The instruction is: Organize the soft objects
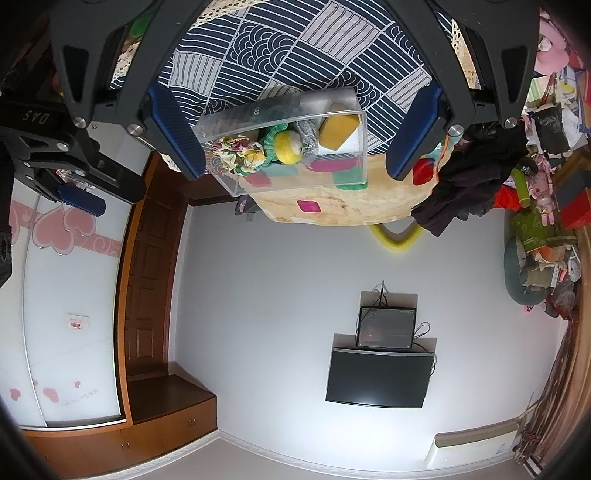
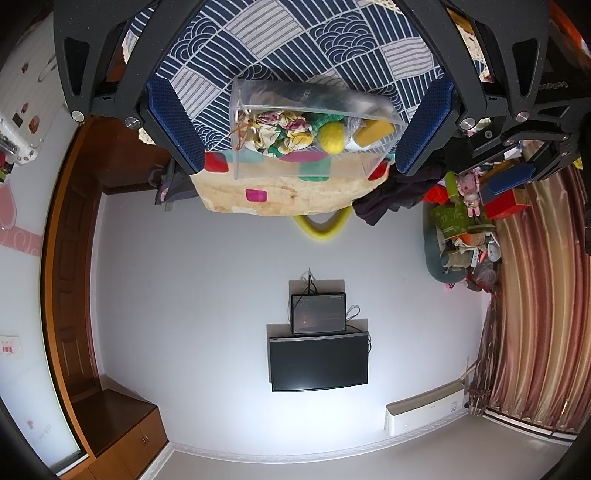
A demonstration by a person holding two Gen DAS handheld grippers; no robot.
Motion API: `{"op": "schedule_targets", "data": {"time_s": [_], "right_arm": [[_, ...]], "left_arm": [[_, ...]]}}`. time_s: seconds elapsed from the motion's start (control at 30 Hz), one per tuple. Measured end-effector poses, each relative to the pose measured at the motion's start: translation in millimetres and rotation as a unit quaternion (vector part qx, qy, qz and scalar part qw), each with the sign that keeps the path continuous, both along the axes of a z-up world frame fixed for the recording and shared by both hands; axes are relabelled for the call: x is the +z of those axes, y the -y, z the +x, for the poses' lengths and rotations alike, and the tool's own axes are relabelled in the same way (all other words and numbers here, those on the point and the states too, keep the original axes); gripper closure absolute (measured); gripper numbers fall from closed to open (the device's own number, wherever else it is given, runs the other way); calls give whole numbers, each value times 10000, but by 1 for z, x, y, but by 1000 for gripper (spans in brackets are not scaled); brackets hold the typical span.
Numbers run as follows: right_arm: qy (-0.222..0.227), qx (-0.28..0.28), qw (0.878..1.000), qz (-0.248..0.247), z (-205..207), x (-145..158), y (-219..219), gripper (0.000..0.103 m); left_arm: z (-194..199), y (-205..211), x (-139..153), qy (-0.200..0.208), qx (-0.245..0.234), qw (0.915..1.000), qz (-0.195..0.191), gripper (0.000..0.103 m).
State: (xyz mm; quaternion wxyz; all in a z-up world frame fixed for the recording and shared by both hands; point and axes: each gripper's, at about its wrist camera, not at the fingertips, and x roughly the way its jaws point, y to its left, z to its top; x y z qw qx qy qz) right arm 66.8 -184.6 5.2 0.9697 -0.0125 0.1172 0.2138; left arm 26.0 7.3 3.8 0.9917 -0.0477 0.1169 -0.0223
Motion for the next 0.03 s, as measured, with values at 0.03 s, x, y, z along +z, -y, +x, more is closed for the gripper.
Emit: {"op": "schedule_targets", "data": {"time_s": [0.03], "right_arm": [[-7, -1, 10000, 1, 0, 0, 0, 0]], "left_arm": [[0, 0, 0, 2, -9, 10000, 4, 4]]}}
